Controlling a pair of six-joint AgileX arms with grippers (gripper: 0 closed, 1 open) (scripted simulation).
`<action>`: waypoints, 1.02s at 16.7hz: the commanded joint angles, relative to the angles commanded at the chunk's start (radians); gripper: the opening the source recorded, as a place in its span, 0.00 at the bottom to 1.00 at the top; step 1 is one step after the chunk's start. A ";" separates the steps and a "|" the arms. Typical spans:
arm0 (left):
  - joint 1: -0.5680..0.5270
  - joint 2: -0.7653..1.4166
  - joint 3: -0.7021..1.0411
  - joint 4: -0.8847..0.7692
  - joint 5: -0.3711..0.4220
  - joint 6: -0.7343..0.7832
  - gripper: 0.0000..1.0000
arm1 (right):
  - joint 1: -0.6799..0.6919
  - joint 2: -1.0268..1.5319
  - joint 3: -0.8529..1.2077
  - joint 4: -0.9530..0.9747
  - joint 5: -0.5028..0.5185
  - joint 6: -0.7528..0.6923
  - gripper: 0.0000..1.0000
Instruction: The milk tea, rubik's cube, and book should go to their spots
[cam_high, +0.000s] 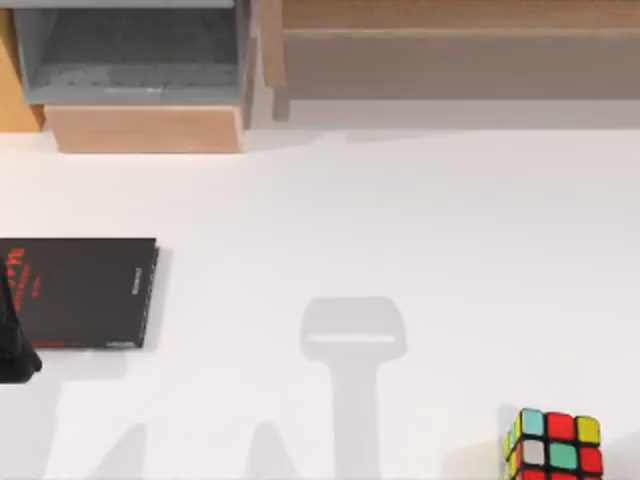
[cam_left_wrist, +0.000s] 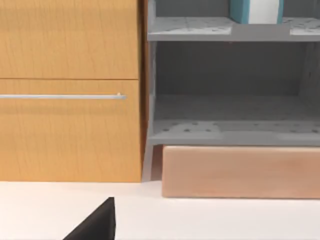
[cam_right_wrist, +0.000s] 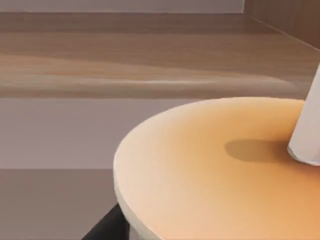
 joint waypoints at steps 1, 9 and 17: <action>0.000 0.000 0.000 0.000 0.000 0.000 1.00 | 0.000 0.000 0.000 0.000 0.000 0.000 1.00; 0.000 0.000 0.000 0.000 0.000 0.000 1.00 | -0.007 -0.011 -0.017 0.012 -0.008 0.001 1.00; 0.000 0.000 0.000 0.000 0.000 0.000 1.00 | -0.035 -0.046 -0.112 0.064 -0.041 0.001 1.00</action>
